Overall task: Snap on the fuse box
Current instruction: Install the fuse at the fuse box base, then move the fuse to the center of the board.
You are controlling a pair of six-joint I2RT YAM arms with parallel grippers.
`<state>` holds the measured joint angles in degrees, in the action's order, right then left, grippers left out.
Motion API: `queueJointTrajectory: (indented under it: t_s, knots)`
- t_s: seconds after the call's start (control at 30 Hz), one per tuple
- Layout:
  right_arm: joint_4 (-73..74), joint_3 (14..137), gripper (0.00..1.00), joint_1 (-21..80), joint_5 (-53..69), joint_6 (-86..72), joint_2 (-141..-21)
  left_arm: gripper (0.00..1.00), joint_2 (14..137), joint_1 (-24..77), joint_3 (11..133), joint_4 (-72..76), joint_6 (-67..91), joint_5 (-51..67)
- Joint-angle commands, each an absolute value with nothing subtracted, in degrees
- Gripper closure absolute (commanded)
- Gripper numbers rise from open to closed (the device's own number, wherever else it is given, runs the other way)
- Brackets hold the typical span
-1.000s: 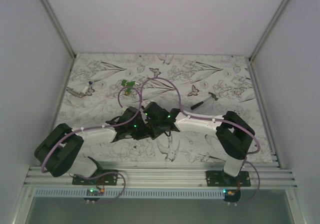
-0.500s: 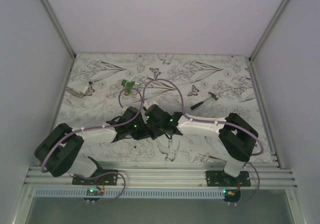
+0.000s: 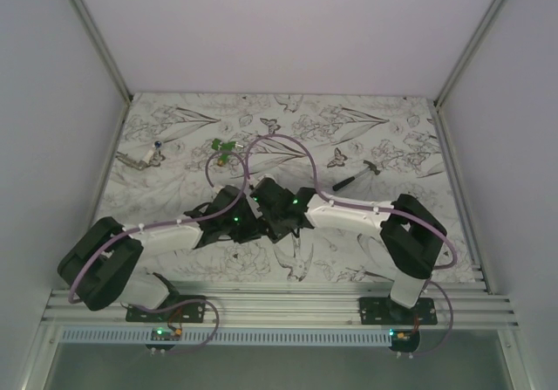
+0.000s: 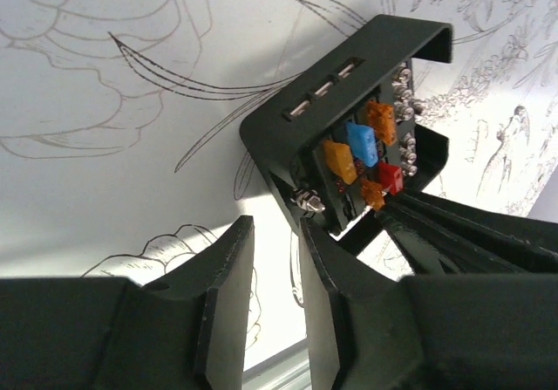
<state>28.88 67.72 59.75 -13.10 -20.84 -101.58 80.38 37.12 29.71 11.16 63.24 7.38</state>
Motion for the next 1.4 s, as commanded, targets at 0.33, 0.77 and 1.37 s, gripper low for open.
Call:
queueJointTrajectory:
  t_s: [0.33, 0.77, 1.37]
  knots:
    - [32.45, 66.58, 0.52, 52.67, -13.14, -20.25, -92.95, 0.53, 69.99, 32.65, 27.72, 5.71, 57.29, 6.37]
    - [28.68, 52.92, 0.37, 25.17, -15.44, -23.64, -82.98, 0.26, 61.08, 23.57, 26.15, -3.05, 48.85, 7.46]
    - [21.26, 51.06, 0.59, 8.62, -8.45, -21.11, -92.46, 0.18, 63.25, 21.36, 26.28, -2.94, 47.46, 9.17]
